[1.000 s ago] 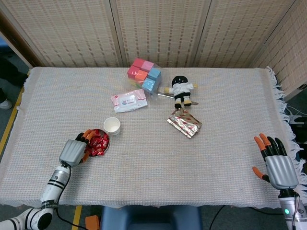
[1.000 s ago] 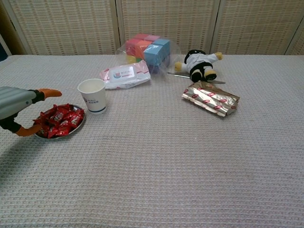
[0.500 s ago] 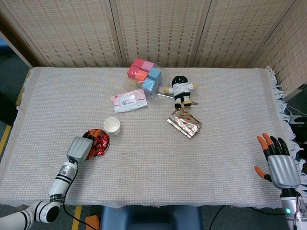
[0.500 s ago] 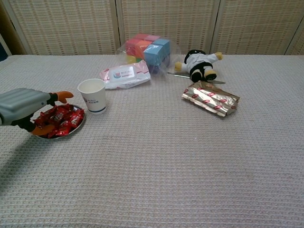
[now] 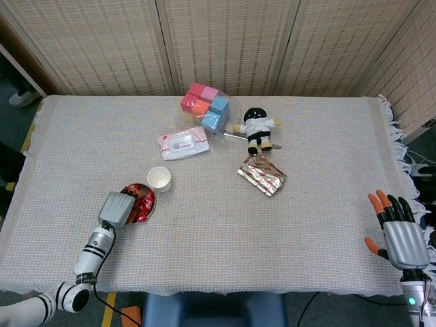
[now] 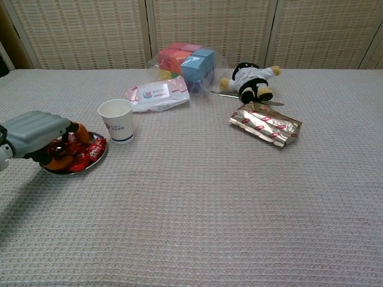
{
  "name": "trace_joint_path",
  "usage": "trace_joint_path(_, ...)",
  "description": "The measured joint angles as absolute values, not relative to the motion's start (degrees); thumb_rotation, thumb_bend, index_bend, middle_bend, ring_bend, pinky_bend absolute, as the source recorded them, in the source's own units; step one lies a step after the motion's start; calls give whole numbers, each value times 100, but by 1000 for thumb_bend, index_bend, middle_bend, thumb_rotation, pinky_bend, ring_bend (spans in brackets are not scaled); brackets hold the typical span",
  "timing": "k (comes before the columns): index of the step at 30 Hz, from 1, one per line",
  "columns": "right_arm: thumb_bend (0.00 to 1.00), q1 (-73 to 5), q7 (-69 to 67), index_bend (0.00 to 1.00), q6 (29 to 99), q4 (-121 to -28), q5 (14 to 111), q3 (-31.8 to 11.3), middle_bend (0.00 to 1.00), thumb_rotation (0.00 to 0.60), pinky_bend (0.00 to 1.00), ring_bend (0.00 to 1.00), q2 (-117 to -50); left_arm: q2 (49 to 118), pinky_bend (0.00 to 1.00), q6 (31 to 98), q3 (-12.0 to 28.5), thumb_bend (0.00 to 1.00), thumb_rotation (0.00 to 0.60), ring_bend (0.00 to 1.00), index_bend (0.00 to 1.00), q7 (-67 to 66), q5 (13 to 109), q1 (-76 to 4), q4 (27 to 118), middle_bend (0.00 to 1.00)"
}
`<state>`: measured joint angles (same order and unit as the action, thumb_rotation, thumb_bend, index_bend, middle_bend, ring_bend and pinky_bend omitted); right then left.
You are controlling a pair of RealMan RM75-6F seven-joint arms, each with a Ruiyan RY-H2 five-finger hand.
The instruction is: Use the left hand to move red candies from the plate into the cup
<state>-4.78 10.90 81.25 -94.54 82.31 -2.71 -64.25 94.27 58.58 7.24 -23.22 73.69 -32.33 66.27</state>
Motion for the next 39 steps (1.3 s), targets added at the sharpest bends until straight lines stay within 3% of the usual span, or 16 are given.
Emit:
trace_joint_path(12, 137, -474, 1160, 0, 8096, -9510, 8195, -262, 0, 600, 0, 0, -6396, 9530, 936, 5887, 723, 460, 600, 466, 528, -2399, 7256, -3275, 6450, 469)
trace_joint_path(24, 137, -467, 1176, 0, 8097, -9541, 8186, -256, 0, 600, 0, 0, -6381, 9494, 989, 6289, 699, 599, 600, 604, 688, -2226, 7477, -3218, 6439, 703)
trace_joint_path(30, 137, -466, 1179, 0, 8092, -9556, 8202, -244, 0, 600, 0, 0, -6375, 9272, 1000, 6524, 732, 664, 600, 630, 727, -2091, 7580, -3152, 6681, 748)
trace_joint_path(39, 137, -472, 1196, 0, 8074, -9567, 8199, -240, 0, 600, 0, 0, -6376, 9023, 1000, 6773, 928, 673, 600, 638, 733, -1772, 7655, -3149, 6983, 758)
